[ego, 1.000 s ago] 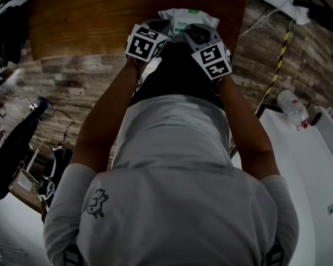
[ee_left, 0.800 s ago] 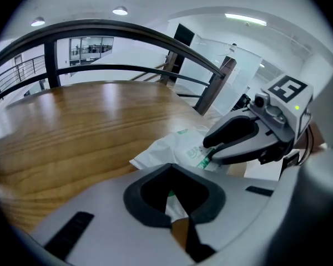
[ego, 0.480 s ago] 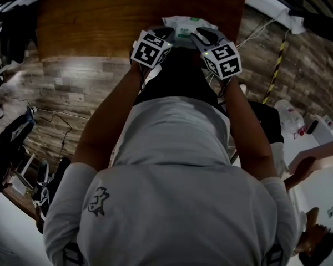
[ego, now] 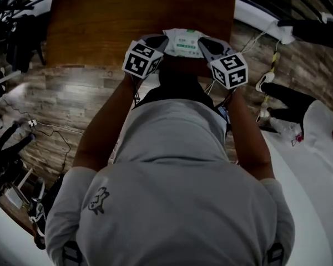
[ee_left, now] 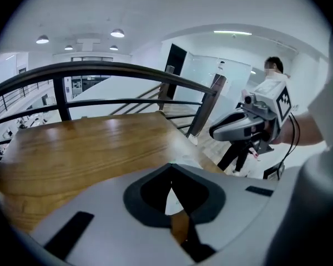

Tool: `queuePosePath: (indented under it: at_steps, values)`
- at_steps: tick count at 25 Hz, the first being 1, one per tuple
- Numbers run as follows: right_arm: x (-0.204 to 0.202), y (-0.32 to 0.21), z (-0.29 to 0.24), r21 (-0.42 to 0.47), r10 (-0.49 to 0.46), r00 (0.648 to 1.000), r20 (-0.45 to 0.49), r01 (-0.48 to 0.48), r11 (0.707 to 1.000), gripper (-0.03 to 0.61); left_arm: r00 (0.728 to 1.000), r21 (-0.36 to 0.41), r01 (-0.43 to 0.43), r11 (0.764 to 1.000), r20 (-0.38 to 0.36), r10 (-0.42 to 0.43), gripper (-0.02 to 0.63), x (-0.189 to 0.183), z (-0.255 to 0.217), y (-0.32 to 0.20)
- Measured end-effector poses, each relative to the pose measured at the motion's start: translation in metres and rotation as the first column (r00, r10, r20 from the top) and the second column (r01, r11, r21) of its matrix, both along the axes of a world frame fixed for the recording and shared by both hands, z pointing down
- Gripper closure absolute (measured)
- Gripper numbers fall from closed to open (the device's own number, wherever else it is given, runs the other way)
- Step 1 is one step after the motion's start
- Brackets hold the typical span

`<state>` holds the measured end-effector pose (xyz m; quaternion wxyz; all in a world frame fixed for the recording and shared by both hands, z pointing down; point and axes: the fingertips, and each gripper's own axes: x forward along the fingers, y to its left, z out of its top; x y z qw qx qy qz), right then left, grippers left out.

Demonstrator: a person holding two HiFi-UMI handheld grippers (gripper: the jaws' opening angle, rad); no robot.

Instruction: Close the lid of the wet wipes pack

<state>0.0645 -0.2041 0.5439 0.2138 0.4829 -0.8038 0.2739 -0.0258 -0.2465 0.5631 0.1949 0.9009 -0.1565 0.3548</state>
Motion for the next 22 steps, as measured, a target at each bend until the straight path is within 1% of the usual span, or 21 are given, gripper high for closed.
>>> queuePosePath:
  at_steps: [5,11,17,22]
  values:
    - [0.0,0.01,-0.046,0.073,0.003,1.0,-0.008,-0.002,0.997,0.538,0.997,0.058,0.025,0.998,-0.07,-0.021,0.604,-0.011,-0.048,-0.005]
    - [0.004,0.027,-0.097,0.171,0.037,0.999,-0.014,-0.034,0.985,0.54,0.988,0.143,0.032,0.989,-0.153,-0.01,0.604,-0.02,-0.106,0.0]
    - [0.011,0.045,-0.14,0.246,0.08,0.997,0.003,-0.078,0.966,0.54,0.966,0.23,0.049,0.972,-0.259,0.012,0.604,-0.025,-0.17,0.01]
    - [0.009,0.057,-0.177,0.31,0.112,0.993,0.025,-0.115,0.944,0.54,0.944,0.27,0.059,0.961,-0.329,0.034,0.604,-0.037,-0.209,0.027]
